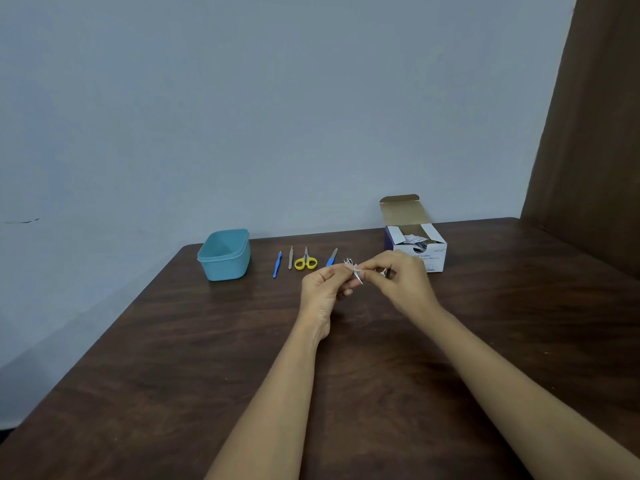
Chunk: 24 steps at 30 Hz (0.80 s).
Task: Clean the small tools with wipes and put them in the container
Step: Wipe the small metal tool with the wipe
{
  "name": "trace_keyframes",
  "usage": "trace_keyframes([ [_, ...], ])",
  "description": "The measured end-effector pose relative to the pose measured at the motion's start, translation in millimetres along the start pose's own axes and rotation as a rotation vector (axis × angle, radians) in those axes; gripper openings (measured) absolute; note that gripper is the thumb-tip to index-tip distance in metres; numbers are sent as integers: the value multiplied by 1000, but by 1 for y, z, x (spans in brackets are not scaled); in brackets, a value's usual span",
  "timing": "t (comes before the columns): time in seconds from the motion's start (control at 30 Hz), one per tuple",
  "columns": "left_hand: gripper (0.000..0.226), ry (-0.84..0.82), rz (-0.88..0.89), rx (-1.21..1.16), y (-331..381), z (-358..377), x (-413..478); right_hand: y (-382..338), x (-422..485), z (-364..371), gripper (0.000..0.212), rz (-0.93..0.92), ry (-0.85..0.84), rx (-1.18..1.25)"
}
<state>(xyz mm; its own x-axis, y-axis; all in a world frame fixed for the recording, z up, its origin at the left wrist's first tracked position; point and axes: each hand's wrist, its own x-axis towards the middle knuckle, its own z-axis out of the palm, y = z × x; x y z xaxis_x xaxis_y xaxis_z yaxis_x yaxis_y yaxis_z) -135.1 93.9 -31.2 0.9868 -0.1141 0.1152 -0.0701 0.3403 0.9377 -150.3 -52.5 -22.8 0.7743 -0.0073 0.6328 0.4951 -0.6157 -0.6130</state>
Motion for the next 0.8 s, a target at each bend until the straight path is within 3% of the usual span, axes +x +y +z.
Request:
trace_keyframes([
  [0.1,14,45,10,-5,0,0,1,4,-1,0,10,-134,-23,-101],
  [0.3,15,48,12,19,-3,0,3,4,0,5,14,-127,14,-104],
  [0.5,13,88,15,-2,-3,-1,4,5,-2,0,12,-264,-38,-162],
  [0.6,13,63,8,0,-4,-2,5,2,-2,2,11,-164,14,-109],
  [0.8,9,44,25,12,-6,-2,5,-7,-2,6,8,213,23,120],
])
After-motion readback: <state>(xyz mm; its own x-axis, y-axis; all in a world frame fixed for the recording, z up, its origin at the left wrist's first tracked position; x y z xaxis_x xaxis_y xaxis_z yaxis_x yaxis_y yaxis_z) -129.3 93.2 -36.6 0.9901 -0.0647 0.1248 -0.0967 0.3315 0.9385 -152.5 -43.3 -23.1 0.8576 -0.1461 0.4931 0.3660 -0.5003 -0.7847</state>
